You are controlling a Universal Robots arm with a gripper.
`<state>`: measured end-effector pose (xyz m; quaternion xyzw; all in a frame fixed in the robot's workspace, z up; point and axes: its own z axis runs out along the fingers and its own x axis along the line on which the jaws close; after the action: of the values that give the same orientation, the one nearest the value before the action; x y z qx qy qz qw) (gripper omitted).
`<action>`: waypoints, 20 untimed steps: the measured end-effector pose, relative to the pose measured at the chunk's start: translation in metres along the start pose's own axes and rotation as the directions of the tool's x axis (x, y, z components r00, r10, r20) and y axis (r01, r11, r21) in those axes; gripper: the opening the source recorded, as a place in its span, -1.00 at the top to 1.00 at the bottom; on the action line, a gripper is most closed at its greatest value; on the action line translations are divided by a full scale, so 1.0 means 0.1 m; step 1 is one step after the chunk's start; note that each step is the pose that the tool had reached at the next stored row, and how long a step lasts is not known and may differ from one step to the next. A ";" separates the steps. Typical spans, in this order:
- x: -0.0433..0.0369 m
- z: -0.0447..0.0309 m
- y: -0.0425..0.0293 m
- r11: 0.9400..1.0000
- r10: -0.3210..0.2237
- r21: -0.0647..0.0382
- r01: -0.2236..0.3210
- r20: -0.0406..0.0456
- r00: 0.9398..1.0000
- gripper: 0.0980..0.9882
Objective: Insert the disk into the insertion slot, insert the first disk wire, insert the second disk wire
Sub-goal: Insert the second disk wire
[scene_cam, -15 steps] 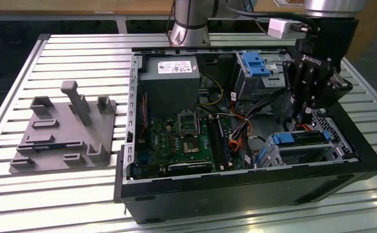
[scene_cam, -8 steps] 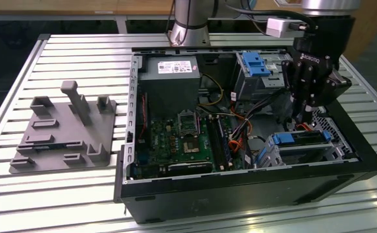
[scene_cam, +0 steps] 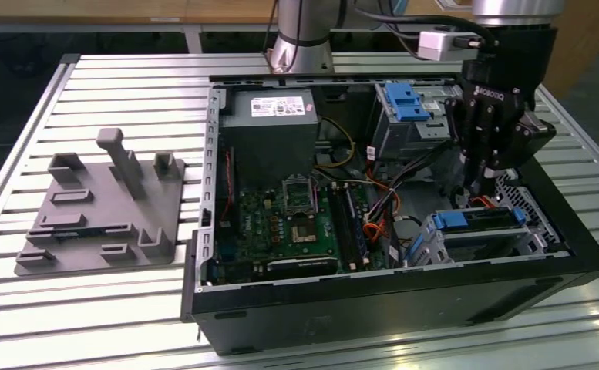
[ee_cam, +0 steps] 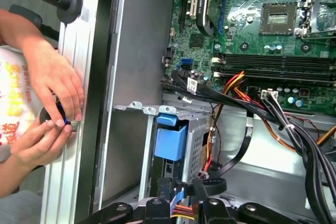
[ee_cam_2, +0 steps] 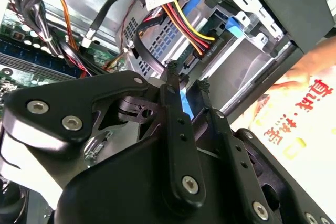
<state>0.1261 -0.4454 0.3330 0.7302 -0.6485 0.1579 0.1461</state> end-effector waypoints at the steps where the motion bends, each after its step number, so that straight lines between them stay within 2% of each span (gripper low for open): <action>1: -0.003 0.000 0.001 1.000 0.000 0.001 0.000 -0.005 1.000 0.53; 4: -0.010 0.008 0.001 1.000 0.001 0.003 -0.001 -0.010 1.000 0.53; 16: -0.018 0.021 0.002 1.000 0.002 0.004 -0.002 -0.011 1.000 0.53; 18: -0.018 0.021 0.002 1.000 0.002 0.004 -0.002 -0.011 1.000 0.57; 20: -0.018 0.020 0.002 1.000 0.002 0.004 -0.002 -0.011 1.000 0.80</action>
<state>0.1259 -0.4446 0.3304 0.7290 -0.6481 0.1634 0.1482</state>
